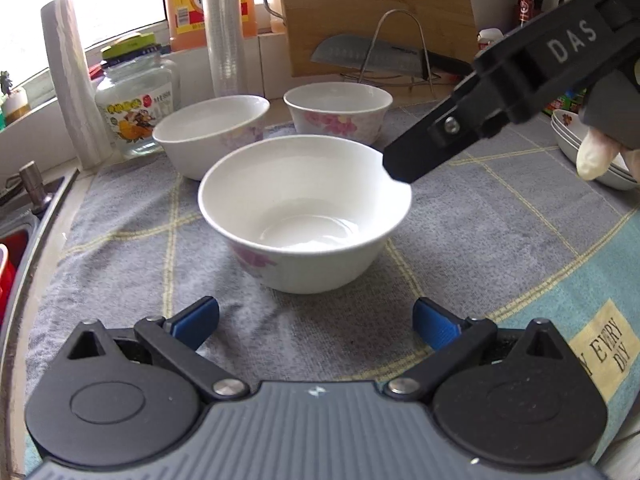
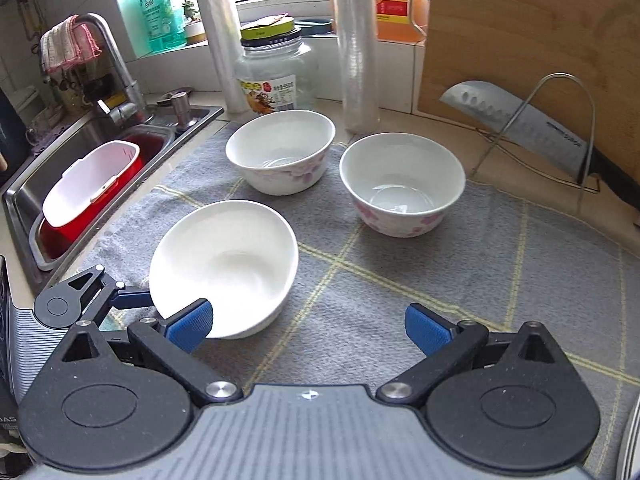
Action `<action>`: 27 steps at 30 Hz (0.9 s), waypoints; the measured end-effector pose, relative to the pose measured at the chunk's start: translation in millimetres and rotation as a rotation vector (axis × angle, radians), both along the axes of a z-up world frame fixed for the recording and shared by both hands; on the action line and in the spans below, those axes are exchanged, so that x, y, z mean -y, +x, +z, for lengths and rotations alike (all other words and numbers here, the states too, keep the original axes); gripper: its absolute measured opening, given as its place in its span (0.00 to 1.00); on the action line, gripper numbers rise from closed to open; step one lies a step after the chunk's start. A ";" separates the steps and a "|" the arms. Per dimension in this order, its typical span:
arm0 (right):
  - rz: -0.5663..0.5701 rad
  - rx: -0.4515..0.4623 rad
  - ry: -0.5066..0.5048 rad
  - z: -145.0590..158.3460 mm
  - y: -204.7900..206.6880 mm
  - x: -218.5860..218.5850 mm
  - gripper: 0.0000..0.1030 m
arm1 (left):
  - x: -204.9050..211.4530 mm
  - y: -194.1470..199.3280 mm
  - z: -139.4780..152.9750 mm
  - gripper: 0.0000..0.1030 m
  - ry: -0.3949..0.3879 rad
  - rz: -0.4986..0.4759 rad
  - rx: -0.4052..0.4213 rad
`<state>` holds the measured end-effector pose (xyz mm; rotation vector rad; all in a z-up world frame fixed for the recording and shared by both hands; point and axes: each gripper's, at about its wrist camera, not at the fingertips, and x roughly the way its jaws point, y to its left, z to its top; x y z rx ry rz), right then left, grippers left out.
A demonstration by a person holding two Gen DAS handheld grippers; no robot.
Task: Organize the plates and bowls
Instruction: 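Grasp the rim of a white flowered bowl with the right gripper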
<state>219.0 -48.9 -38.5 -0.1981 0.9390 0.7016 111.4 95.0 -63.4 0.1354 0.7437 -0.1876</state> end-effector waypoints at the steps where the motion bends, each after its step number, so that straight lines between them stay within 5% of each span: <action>1: 0.010 -0.008 0.002 -1.5 2.0 -5.0 1.00 | -1.3 0.2 2.4 0.99 -0.001 -0.002 0.015; 16: 0.123 -0.107 0.077 -14.9 25.3 -41.6 1.00 | -2.6 17.9 14.9 0.94 -0.019 -0.042 0.064; 27: 0.144 -0.134 0.102 -14.8 28.1 -40.3 0.87 | -5.3 22.5 16.5 0.86 -0.023 -0.062 0.058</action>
